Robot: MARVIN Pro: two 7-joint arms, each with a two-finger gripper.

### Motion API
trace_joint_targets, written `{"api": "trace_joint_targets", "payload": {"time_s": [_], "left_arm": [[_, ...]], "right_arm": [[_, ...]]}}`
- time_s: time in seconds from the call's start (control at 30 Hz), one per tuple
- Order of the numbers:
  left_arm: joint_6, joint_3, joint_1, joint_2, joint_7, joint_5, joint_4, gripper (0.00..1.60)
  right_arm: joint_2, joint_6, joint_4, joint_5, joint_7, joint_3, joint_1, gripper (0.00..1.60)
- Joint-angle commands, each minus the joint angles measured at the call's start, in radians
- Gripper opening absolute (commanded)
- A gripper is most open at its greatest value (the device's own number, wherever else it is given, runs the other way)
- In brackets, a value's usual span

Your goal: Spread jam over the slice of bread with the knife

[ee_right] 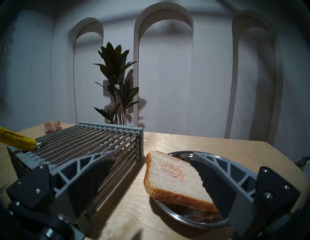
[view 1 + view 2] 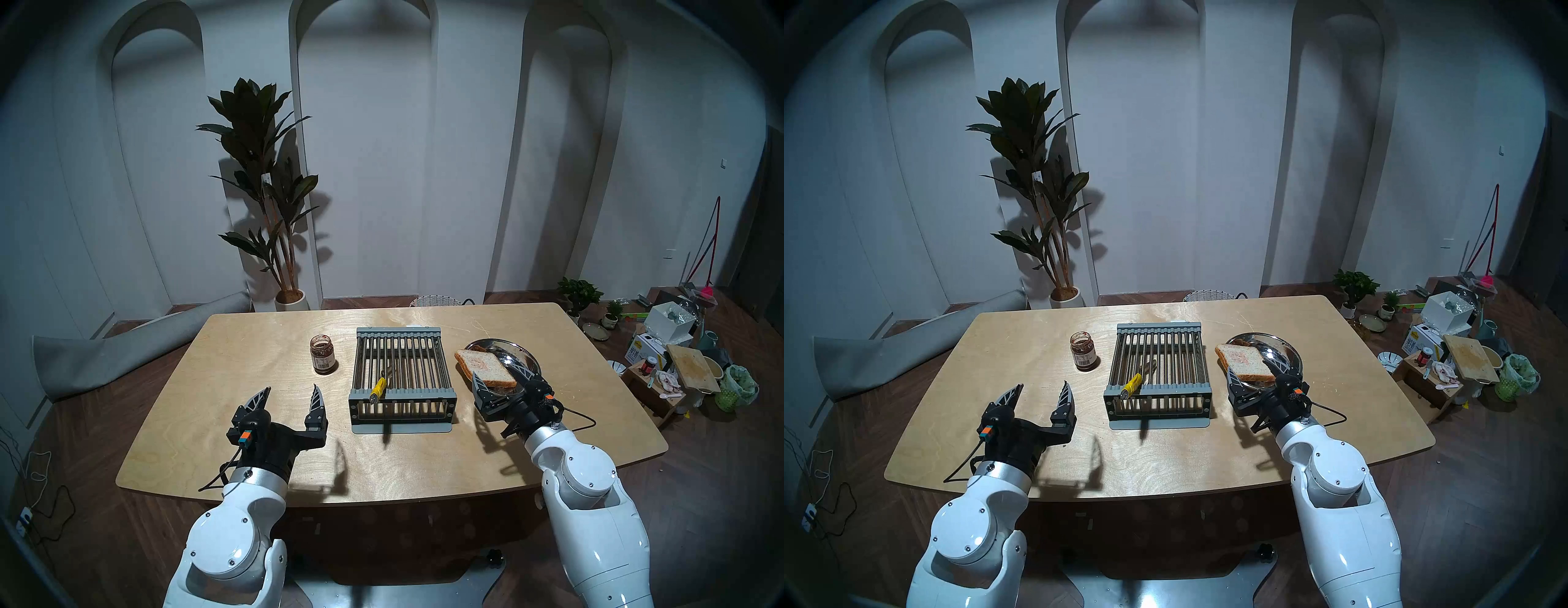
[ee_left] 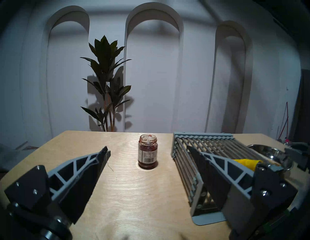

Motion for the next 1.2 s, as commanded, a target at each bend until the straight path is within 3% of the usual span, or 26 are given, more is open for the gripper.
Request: {"api": "trace_joint_targets", "payload": {"time_s": [0.0,0.23,0.3,0.37,0.47,0.53,0.6,0.77,1.17], "left_arm": [[-0.108,0.028,0.098,-0.021,-0.051,-0.141,-0.064,1.6],[-0.211,0.083,0.1,0.019,-0.032,-0.228,-0.058,1.6],[-0.267,0.107,0.088,0.04,-0.021,-0.225,-0.043,1.6],[-0.259,0.116,0.076,0.049,-0.021,-0.229,-0.04,1.6],[-0.306,0.147,0.044,0.078,-0.013,-0.232,-0.008,1.6],[-0.367,0.175,0.005,0.099,0.003,-0.251,0.037,1.6],[-0.355,0.179,-0.007,0.096,0.006,-0.255,0.047,1.6],[-0.406,0.214,-0.092,0.104,0.045,-0.328,0.143,1.6],[-0.479,0.286,-0.204,0.123,0.085,-0.414,0.224,1.6]], "right_arm": [[0.029,-0.019,0.009,0.026,0.028,0.029,0.057,1.6],[0.05,-0.024,0.061,0.058,0.054,0.069,0.093,1.6],[0.057,-0.023,0.077,0.069,0.065,0.08,0.102,1.6],[0.061,-0.024,0.084,0.072,0.068,0.086,0.107,1.6],[0.07,-0.025,0.104,0.089,0.082,0.101,0.123,1.6],[0.079,-0.029,0.121,0.105,0.096,0.119,0.14,1.6],[0.083,-0.03,0.125,0.108,0.099,0.124,0.145,1.6],[0.109,-0.032,0.15,0.143,0.123,0.171,0.183,1.6],[0.147,-0.027,0.212,0.173,0.147,0.229,0.233,1.6]]}}
